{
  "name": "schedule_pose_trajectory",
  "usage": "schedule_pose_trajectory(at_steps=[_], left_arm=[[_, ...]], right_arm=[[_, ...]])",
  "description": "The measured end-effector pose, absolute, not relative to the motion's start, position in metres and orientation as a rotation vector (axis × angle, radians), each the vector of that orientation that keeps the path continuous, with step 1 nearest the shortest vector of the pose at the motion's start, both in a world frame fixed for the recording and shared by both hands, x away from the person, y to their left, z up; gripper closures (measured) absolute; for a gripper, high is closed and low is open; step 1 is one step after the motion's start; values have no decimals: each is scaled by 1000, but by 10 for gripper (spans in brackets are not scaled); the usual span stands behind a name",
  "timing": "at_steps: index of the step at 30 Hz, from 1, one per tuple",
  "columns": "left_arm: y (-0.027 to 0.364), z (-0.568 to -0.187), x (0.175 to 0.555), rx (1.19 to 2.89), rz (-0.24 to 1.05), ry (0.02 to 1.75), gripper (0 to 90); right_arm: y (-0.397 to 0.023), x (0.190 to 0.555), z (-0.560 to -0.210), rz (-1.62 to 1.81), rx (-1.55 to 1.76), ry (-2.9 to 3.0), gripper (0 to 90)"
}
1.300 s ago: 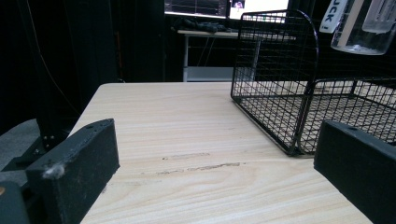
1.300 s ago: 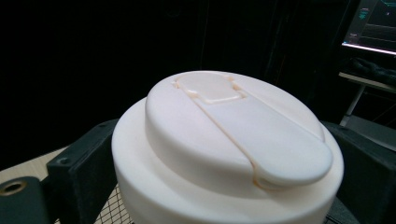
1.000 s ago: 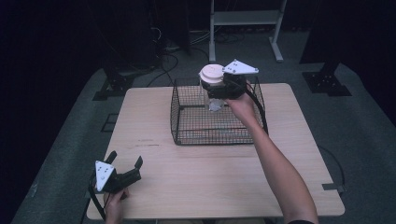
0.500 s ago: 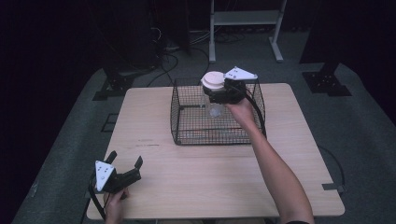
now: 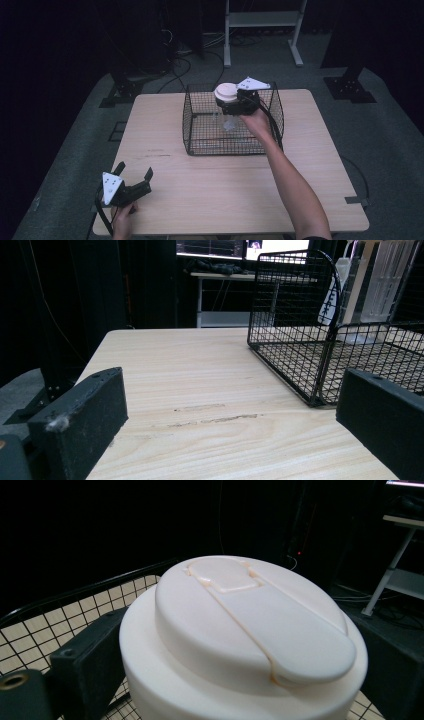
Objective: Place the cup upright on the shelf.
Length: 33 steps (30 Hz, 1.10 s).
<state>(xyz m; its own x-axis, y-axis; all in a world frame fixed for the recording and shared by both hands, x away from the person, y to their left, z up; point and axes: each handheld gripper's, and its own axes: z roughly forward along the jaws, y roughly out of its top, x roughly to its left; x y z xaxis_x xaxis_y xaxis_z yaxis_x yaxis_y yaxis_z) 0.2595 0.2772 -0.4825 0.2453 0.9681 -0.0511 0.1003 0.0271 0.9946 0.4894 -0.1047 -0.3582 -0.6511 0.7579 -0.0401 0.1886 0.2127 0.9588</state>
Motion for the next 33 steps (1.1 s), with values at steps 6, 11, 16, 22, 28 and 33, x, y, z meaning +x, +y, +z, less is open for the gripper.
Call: schedule_pose_trajectory(at_steps=[6, 11, 16, 22, 28, 33], left_arm=[[277, -482, 259, 1357, 947, 1108, 0], [278, -482, 259, 1356, 946, 1108, 0], [278, -483, 259, 1356, 948, 1107, 0], [278, -483, 259, 1355, 948, 1108, 0], [278, -483, 260, 1355, 949, 1108, 0], [277, -483, 259, 1356, 949, 1108, 0]], right_arm=[[-101, 492, -365, 1454, 876, 1989, 46], [-97, 495, -371, 1450, 878, 2006, 46], [-95, 498, -377, 1446, 892, 2022, 46], [-97, 500, -381, 1433, 902, 2030, 46], [-97, 500, -384, 1430, 918, 2036, 46], [-98, 498, -385, 1430, 907, 2038, 46]])
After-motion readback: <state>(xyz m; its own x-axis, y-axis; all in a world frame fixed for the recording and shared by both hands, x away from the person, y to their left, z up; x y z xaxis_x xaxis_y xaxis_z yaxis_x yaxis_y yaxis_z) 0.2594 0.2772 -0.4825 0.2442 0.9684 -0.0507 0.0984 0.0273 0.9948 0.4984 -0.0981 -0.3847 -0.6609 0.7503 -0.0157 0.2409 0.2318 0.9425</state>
